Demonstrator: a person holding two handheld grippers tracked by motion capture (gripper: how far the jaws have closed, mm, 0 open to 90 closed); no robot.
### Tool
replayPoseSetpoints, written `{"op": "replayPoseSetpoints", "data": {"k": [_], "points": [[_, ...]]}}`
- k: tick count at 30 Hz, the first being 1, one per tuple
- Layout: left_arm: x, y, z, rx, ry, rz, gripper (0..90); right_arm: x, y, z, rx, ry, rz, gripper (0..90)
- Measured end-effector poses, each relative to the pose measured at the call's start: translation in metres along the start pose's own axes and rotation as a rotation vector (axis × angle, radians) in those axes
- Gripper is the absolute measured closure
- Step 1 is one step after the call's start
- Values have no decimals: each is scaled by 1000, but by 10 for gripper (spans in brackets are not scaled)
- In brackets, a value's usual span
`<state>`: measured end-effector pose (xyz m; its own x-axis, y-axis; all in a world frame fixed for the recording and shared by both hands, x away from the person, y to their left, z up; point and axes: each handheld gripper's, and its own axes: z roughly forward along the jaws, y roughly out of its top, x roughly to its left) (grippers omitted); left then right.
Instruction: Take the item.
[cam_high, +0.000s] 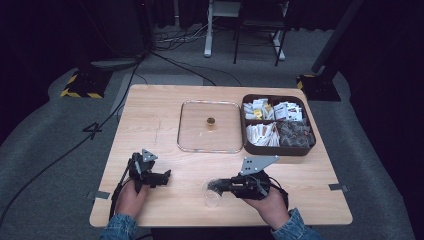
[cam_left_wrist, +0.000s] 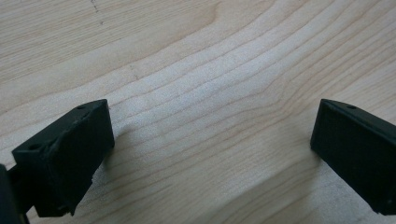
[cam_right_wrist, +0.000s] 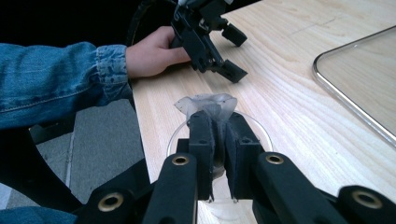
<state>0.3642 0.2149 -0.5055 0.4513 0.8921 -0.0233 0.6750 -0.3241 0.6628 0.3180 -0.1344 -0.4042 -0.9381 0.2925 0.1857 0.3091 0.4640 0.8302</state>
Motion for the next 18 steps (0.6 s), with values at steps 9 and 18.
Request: {"op": "replayPoseSetpoints", "data": {"k": [9,18], "points": [[0,0,0,0,0,0,0,-5,-7,12,26,10,22,832],[0,0,0,0,0,0,0,-5,-8,15,-3,29,14,641]]}}
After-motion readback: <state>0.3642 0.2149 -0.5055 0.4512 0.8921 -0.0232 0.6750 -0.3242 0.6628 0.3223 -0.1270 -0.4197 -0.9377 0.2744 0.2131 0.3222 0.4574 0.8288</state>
